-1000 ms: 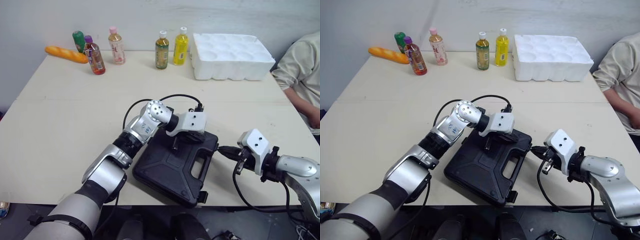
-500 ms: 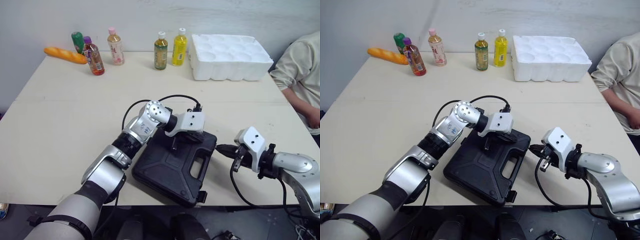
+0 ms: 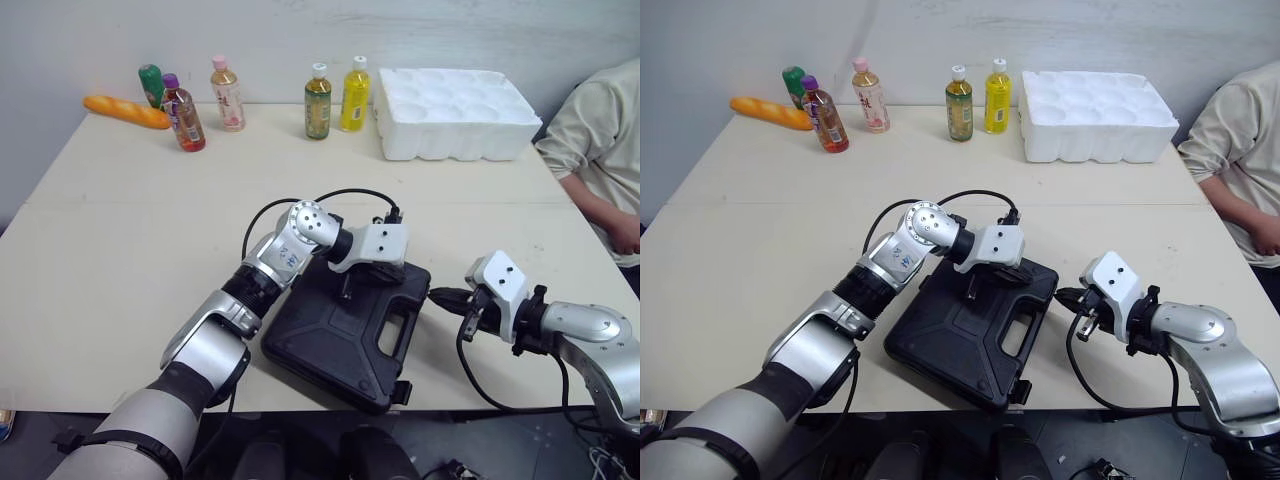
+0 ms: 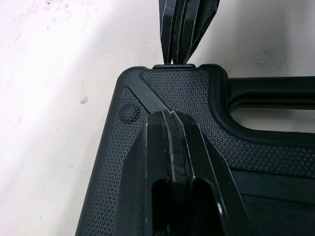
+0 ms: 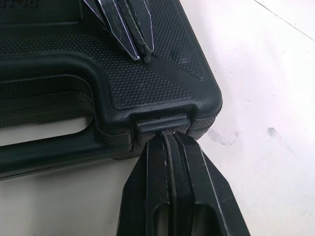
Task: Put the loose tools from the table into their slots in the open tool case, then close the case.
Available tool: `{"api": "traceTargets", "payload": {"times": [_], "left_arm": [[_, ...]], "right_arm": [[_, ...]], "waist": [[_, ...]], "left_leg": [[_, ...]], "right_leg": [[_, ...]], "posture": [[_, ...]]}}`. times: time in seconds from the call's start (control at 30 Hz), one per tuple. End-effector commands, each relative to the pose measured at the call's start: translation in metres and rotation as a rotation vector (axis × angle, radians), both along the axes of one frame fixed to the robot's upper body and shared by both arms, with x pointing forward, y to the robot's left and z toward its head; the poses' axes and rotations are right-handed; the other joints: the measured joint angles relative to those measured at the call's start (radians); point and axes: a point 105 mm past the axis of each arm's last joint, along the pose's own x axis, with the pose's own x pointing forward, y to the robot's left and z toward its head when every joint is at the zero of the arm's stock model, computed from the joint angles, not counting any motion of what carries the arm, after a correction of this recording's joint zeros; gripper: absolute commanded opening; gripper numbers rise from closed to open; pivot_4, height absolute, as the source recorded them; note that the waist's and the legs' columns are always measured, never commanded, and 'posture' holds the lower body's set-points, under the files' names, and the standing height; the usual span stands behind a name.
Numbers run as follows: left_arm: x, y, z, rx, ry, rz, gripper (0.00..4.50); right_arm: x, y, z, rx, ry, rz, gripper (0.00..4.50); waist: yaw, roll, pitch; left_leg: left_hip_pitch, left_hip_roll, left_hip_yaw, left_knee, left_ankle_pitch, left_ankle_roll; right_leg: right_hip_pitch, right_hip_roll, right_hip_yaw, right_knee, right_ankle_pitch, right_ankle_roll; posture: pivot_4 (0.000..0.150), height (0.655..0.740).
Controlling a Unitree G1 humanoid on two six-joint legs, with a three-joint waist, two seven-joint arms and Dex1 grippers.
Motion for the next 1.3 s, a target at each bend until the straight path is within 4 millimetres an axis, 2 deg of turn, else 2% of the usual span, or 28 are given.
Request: {"api": "traceTargets", "payload": {"times": [0.03,0.1,0.27,0.4,0.6,0.73,0.83,0.93,1.1,1.17,1.3], "left_arm": [[-0.013,0.003,-0.047,0.156,0.100,-0.015,0.04],[-0.012,0.004,-0.041,0.136,0.106,-0.008,0.04],[-0.012,0.003,-0.001,0.006,0.162,-0.034,0.04],[-0.035,0.011,0.045,-0.149,0.145,-0.227,0.04],[-0.072,0.024,0.061,-0.169,0.245,-0.358,0.04],[-0.096,0.029,0.051,-0.117,0.329,-0.405,0.04],[-0.097,0.030,0.038,-0.069,0.331,-0.387,0.04],[-0.103,0.042,0.015,0.062,0.331,-0.408,0.04],[-0.104,0.048,-0.008,0.153,0.290,-0.396,0.04],[-0.105,0.047,-0.013,0.169,0.280,-0.386,0.04],[-0.105,0.047,-0.021,0.197,0.260,-0.382,0.04]], "right_arm": [[-0.003,0.013,0.014,0.006,-0.066,0.076,0.11],[-0.006,0.006,0.013,-0.013,-0.051,0.058,0.11],[-0.017,-0.023,0.009,-0.079,-0.006,0.002,0.11],[-0.039,-0.033,0.017,-0.057,0.044,0.015,0.11],[-0.073,-0.022,0.012,-0.027,0.144,0.111,0.11],[-0.097,-0.004,0.002,0.007,0.235,0.190,0.11],[-0.102,0.003,-0.007,0.001,0.263,0.199,0.11],[-0.108,0.010,-0.016,-0.008,0.300,0.216,0.11],[-0.118,0.022,-0.021,0.009,0.349,0.270,0.11],[-0.122,0.027,-0.023,0.014,0.367,0.293,0.11],[-0.118,0.033,-0.027,0.026,0.362,0.283,0.11]], "waist": [[0.000,0.000,0.000],[0.003,0.000,0.000],[0.019,0.001,0.001],[0.030,0.007,0.005],[0.033,0.008,0.006],[0.030,0.008,0.006],[0.031,0.008,0.006],[0.029,0.008,0.006],[0.033,0.009,0.006],[0.034,0.009,0.006],[0.034,0.009,0.006]], "left_leg": [[0.000,0.000,0.000,0.000,0.000,0.000],[0.000,0.000,0.000,0.000,0.000,0.000],[-0.003,0.000,-0.001,-0.001,0.000,0.001],[-0.005,-0.001,0.000,-0.001,0.002,-0.004],[-0.005,0.000,-0.001,-0.001,0.002,-0.004],[-0.004,0.000,0.000,-0.001,0.002,-0.003],[-0.004,0.000,-0.001,0.000,0.001,-0.002],[-0.003,0.000,-0.001,0.000,0.000,-0.001],[-0.004,0.000,-0.001,-0.001,0.000,-0.001],[-0.004,0.000,-0.001,-0.001,0.000,0.000],[-0.004,0.000,-0.001,-0.001,-0.001,0.001]], "right_leg": [[0.000,0.000,0.000,0.000,0.000,0.000],[0.000,0.000,0.000,0.000,0.000,0.000],[-0.001,0.000,-0.001,-0.003,0.000,0.000],[-0.002,-0.001,-0.001,-0.005,0.000,0.000],[-0.001,0.000,-0.001,-0.005,0.000,0.000],[0.000,0.000,-0.001,-0.005,0.000,0.001],[0.000,0.000,-0.001,-0.005,0.000,0.001],[0.000,0.000,0.000,-0.005,0.001,0.001],[0.000,0.000,0.000,-0.006,0.001,0.001],[0.000,-0.001,0.000,-0.007,0.001,0.001],[0.000,-0.001,-0.001,-0.007,0.001,0.001]], "posture": [[0.150,0.7400],[0.150,0.7400],[0.150,0.7400],[0.150,0.7400],[0.150,0.7400],[0.150,0.7400],[0.150,0.7400],[0.150,0.7400],[0.150,0.7400],[0.150,0.7400],[0.150,0.7400]]}}
